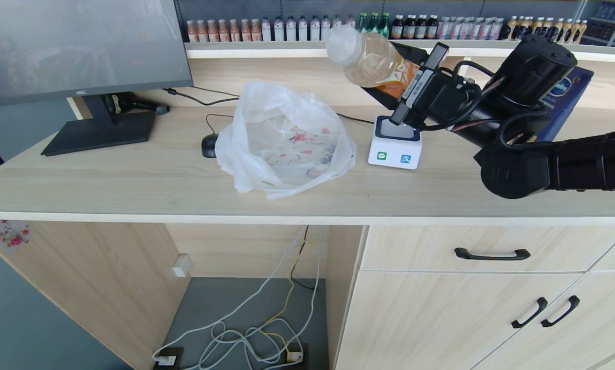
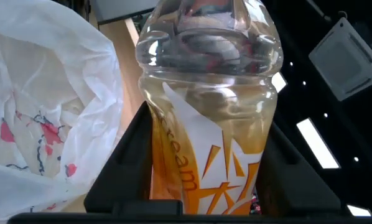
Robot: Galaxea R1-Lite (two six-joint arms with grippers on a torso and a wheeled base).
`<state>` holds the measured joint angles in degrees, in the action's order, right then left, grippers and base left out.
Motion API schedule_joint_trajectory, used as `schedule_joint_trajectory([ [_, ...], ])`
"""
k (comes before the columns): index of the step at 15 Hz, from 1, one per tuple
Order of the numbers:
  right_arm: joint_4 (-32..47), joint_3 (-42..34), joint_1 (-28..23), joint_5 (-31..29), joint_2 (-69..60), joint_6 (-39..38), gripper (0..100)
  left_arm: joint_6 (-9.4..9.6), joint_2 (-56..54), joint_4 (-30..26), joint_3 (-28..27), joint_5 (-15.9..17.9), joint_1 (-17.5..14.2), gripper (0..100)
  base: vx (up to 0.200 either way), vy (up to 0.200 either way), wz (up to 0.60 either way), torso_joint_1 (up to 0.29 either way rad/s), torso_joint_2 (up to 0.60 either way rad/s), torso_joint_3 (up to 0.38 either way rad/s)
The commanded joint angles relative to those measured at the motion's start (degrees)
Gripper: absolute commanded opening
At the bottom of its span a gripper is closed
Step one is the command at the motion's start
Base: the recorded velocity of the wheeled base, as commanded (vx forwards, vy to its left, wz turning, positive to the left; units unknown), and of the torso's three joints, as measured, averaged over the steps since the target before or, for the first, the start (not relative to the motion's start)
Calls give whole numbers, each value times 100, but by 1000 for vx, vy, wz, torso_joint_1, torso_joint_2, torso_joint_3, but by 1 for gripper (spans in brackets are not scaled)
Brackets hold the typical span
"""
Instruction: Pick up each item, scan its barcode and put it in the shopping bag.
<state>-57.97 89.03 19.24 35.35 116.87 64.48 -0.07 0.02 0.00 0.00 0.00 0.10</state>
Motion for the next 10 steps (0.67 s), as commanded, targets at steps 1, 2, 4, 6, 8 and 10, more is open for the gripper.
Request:
schedule_joint_trajectory([
  [1,5,-114,-43,95,29,74,0,-1,-2,0,0,0,-1,0,0,0,0,0,0,0],
  [2,5,-140,-60,95,99,109,0,-1,-2,-9,0,0,-1,0,0,0,0,0,0,0],
  [4,5,-96,-69,103,248,135,0,-1,-2,0,0,0,-1,0,0,0,0,0,0,0],
  [6,5,27,-69,209,415,171,0,-1,-2,0,0,0,-1,0,0,0,0,0,0,0],
  [8,5,36,-131,218,424,197,0,-1,-2,0,0,0,-1,0,0,0,0,0,0,0],
  [10,5,36,-131,226,433,223,0,-1,-2,0,0,0,-1,0,0,0,0,0,0,0],
])
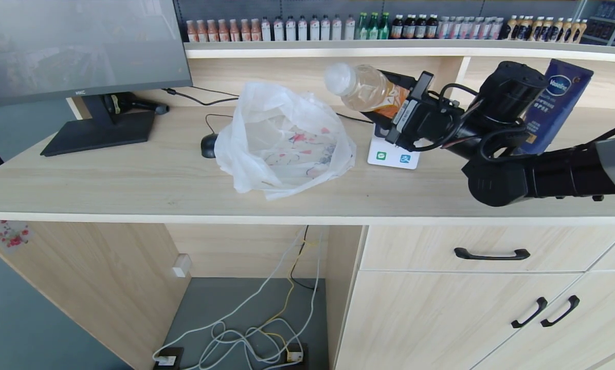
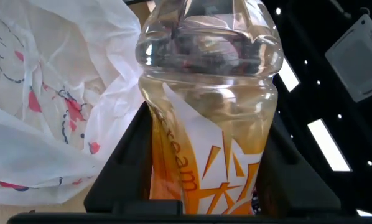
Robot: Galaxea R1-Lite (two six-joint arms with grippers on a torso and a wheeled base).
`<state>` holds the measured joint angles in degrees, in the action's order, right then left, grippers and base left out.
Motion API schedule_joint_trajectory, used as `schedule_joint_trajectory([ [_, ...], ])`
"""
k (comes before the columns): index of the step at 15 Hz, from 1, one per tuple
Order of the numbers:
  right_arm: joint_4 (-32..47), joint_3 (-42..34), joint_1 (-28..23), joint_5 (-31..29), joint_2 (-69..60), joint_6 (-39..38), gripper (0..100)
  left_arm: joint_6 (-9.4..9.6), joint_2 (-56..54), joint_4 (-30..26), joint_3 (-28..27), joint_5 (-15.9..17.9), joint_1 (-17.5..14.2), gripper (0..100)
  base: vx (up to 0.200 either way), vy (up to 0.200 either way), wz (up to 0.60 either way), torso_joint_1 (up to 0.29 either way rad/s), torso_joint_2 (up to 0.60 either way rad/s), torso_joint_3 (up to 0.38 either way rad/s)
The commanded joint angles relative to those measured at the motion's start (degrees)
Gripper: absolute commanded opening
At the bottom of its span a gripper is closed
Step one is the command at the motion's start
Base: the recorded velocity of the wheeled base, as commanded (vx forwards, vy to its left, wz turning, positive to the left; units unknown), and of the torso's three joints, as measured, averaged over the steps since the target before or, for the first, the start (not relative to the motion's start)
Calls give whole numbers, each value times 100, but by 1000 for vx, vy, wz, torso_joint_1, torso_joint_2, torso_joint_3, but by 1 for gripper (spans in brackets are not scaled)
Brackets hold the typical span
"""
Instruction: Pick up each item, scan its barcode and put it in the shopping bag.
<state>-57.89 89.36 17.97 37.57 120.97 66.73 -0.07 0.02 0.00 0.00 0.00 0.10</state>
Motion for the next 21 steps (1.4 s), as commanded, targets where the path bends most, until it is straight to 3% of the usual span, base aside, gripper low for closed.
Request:
schedule_joint_trajectory([
  [1,-3,-6,-4,13,50,51,0,-1,-2,0,0,0,-1,0,0,0,0,0,0,0],
  [21,-11,-15,-13,75,173,112,0,-1,-2,0,0,0,-1,0,0,0,0,0,0,0],
])
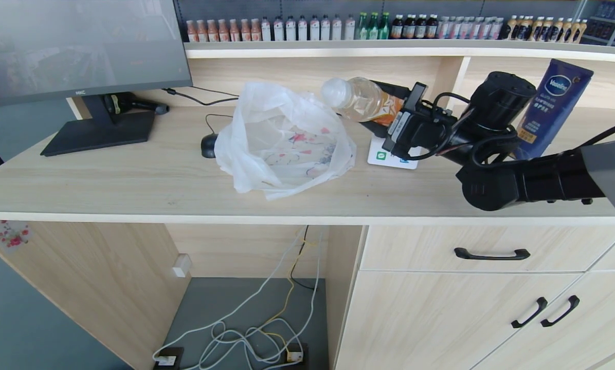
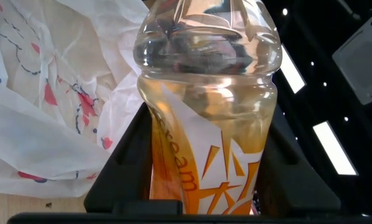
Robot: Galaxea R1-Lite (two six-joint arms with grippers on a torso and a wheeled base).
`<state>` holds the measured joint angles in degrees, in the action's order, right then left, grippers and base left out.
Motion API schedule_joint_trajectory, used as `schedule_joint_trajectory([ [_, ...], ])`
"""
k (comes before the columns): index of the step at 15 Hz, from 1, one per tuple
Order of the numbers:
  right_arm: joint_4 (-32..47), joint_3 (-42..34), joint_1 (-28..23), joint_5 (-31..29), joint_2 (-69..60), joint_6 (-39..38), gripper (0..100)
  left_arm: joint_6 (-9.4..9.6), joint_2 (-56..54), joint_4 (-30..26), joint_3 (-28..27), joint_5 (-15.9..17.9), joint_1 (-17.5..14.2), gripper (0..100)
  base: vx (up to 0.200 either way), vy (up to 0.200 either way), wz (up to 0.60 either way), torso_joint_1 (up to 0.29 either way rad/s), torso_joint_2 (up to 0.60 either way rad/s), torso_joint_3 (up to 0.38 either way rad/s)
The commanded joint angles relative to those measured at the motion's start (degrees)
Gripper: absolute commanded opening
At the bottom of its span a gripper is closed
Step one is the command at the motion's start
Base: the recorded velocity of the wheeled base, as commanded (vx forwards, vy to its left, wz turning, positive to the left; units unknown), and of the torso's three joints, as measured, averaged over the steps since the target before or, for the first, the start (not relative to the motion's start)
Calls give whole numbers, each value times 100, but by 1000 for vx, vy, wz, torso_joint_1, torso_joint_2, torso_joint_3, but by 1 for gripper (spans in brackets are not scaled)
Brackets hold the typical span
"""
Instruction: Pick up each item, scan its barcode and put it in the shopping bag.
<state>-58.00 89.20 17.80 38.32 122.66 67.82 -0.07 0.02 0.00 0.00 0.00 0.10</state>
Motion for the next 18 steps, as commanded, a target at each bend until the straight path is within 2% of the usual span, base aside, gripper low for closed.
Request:
schedule_joint_trajectory([
  [1,-9,-8,4,-8,3,4,0,-1,-2,0,0,0,-1,0,0,0,0,0,0,0],
  [8,8,19,31,-131,-313,-322,0,-1,-2,0,0,0,-1,0,0,0,0,0,0,0],
  [12,-9,-69,57,-527,-788,-1104,0,-1,-2,0,0,0,-1,0,0,0,0,0,0,0],
  [16,-62,-254,426,-703,-1174,-2141,0,-1,-2,0,0,0,-1,0,0,0,0,0,0,0],
  [17,-71,-271,453,-703,-1192,-2194,0,-1,-2,0,0,0,-1,0,0,0,0,0,0,0],
  [18,-71,-605,523,-773,-1491,-2633,0,-1,-2,0,0,0,-1,0,0,0,0,0,0,0],
])
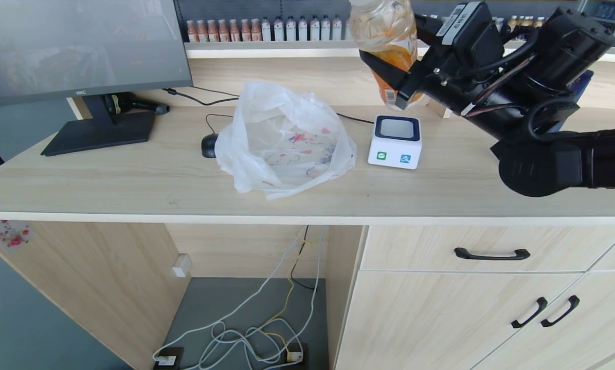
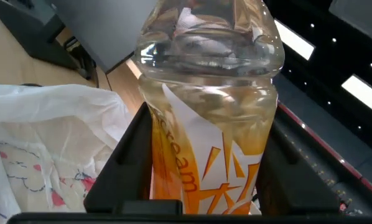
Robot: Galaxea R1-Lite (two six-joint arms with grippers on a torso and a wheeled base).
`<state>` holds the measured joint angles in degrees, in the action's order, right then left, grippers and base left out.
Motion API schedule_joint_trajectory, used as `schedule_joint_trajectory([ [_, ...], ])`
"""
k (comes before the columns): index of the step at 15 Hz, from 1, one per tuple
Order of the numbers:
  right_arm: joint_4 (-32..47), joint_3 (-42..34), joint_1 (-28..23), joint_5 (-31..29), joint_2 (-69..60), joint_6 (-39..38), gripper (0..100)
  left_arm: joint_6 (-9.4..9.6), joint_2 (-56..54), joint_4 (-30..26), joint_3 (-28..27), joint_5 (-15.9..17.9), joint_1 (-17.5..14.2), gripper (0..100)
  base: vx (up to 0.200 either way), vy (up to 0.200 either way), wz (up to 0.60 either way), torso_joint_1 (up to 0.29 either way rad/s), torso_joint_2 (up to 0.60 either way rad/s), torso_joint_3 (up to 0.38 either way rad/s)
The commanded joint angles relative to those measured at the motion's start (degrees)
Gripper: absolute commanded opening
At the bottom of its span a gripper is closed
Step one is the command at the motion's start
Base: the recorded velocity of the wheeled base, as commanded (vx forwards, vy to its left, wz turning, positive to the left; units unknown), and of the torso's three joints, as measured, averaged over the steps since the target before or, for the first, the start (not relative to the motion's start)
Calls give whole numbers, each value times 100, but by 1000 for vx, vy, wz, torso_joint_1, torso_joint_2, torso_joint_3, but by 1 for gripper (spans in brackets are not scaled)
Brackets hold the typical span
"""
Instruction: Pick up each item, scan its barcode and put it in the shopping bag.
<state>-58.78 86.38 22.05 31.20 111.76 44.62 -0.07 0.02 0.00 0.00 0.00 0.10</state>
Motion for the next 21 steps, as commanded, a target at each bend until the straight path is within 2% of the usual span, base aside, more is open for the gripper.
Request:
schedule_joint_trajectory([
  [1,-19,-544,106,-246,-586,-586,0,-1,-2,0,0,0,-1,0,0,0,0,0,0,0],
  [5,-423,-1317,150,-1063,-1095,-1649,0,-1,-2,0,0,0,-1,0,0,0,0,0,0,0],
  [7,-599,-1616,133,-1177,-1280,-1834,0,-1,-2,0,0,0,-1,0,0,0,0,0,0,0],
  [12,-916,-2732,124,-2249,-1798,-2765,0,-1,-2,0,0,0,-1,0,0,0,0,0,0,0],
  [13,-986,-2785,124,-2443,-1798,-2915,0,-1,-2,0,0,0,-1,0,0,0,0,0,0,0],
  [15,-1012,-2829,89,-3287,-1790,-3504,0,-1,-2,0,0,0,-1,0,0,0,0,0,0,0],
  [16,-1021,-2873,80,-3524,-1772,-3662,0,-1,-2,0,0,0,-1,0,0,0,0,0,0,0],
  [18,-1074,-2881,80,-3884,-1754,-3829,0,7,-2,0,0,0,-1,0,0,0,0,0,0,0],
  [21,-1004,-2679,106,-4078,-1728,-3838,0,-1,-2,0,0,0,-1,0,0,0,0,0,0,0],
])
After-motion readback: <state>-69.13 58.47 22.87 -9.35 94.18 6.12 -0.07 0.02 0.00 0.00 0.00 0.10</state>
